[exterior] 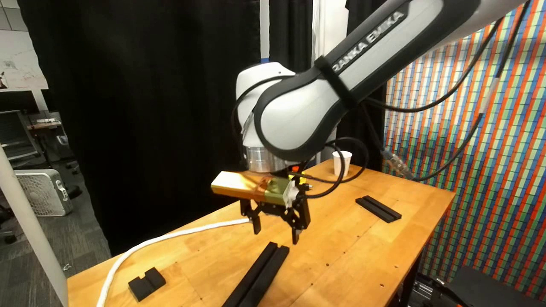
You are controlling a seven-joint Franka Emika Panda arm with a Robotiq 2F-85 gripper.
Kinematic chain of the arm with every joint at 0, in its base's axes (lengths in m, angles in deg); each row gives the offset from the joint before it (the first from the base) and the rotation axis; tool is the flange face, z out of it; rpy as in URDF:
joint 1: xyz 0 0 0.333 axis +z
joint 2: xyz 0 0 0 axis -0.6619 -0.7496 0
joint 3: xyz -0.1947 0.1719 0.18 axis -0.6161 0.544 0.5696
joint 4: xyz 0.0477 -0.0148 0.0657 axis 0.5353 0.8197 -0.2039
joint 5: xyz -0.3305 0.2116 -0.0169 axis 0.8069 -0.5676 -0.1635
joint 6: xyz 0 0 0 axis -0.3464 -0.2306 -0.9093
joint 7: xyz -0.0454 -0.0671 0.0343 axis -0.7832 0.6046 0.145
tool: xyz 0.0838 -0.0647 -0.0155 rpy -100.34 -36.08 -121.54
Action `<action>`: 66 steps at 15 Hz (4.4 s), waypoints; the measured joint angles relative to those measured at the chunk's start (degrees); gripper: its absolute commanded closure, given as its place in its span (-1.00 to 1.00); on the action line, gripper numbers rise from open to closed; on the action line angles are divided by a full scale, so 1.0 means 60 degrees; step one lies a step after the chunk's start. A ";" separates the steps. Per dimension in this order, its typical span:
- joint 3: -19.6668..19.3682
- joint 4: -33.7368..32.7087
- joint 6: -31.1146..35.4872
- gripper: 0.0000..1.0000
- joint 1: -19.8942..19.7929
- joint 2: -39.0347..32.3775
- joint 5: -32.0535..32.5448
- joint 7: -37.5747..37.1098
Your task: Connect the four black pieces together
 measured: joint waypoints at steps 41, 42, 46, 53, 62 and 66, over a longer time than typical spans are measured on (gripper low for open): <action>-0.3346 0.1804 0.1884 -1.00 -0.5551 -0.0552 0.0594 1.6158; -0.3380 0.1707 0.1993 -1.00 -0.5608 -0.0717 0.0594 1.6160; -0.3425 0.1342 0.2483 -1.00 -0.5811 -0.1358 0.0557 1.6247; -0.3391 0.0885 0.3218 -1.00 -0.5851 -0.2281 0.0313 1.6518; -0.3254 0.0710 0.3753 -0.25 -0.5907 -0.2910 -0.0342 1.6950; -0.3241 0.0633 0.3739 0.10 -0.5922 -0.2810 -0.0417 1.6953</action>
